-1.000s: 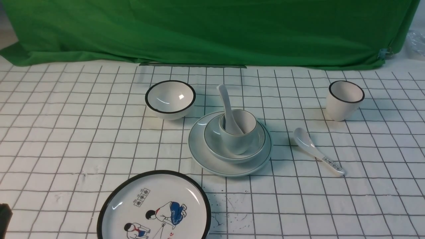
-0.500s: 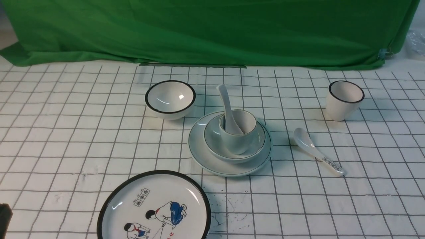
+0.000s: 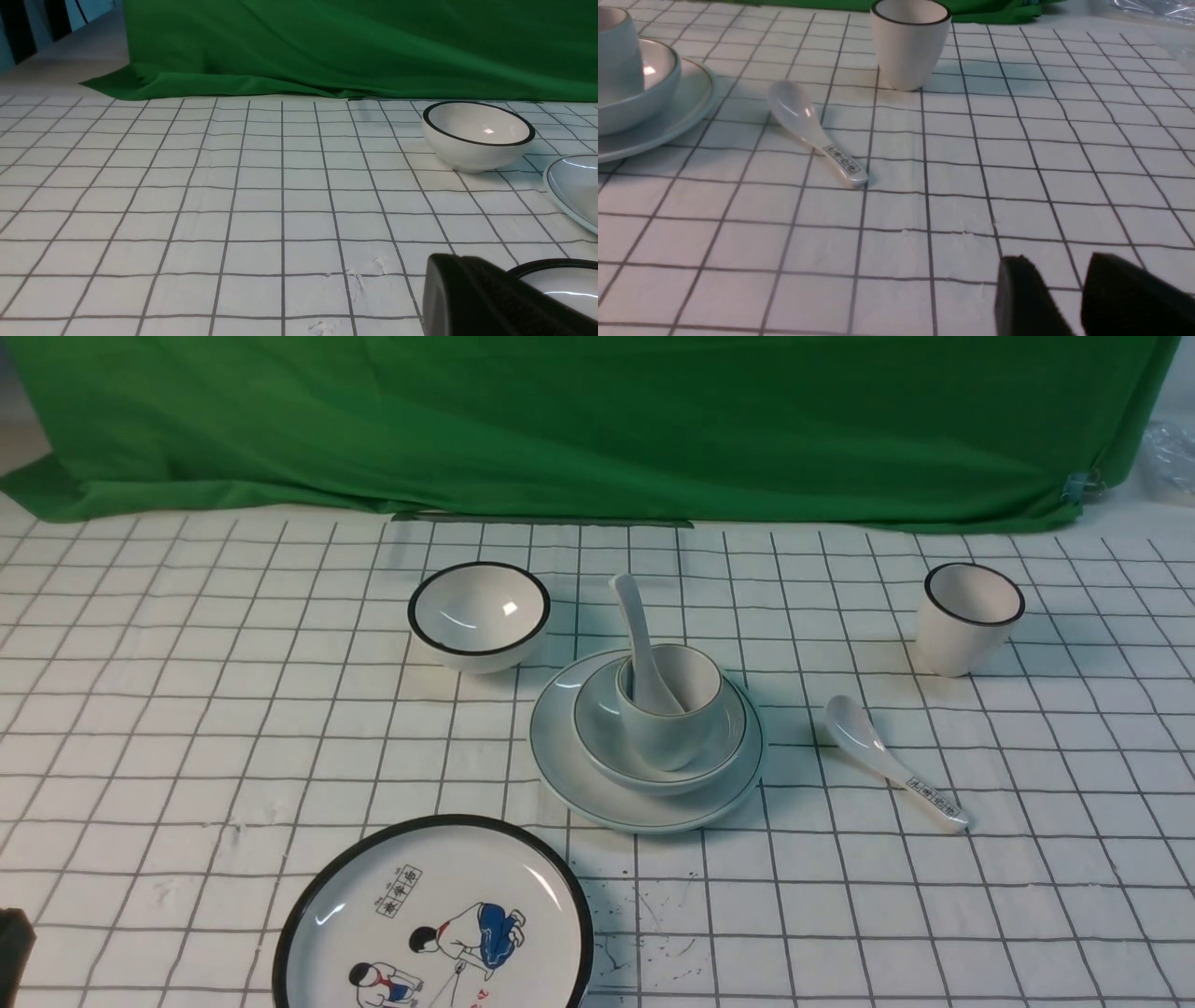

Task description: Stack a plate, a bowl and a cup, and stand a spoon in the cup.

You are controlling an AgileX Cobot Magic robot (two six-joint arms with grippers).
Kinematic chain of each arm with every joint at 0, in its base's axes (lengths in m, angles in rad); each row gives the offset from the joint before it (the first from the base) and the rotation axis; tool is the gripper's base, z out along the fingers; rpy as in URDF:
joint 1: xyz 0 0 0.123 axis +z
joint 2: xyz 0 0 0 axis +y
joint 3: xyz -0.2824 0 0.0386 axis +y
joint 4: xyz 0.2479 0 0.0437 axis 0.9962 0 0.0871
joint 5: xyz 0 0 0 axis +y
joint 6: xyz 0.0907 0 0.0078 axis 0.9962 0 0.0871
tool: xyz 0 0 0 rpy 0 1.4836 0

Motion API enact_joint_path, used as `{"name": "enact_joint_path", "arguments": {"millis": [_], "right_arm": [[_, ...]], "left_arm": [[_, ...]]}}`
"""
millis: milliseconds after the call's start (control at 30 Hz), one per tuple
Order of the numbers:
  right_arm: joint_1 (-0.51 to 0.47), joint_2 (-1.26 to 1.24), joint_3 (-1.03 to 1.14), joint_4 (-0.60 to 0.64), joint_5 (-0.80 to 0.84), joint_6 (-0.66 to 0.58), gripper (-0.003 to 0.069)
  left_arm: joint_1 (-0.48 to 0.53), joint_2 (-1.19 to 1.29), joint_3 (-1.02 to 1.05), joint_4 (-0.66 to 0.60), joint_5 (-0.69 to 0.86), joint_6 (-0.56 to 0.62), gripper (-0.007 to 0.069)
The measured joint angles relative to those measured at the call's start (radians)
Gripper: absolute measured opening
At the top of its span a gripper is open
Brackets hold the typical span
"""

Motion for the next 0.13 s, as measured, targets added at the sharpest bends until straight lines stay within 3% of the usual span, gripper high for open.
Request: {"name": "enact_joint_path", "arguments": {"millis": [133], "right_arm": [[0.0,0.0,0.0,0.0,0.0,0.001,0.0238]], "left_arm": [[0.0,0.0,0.0,0.0,0.0,0.0,0.0004]]}}
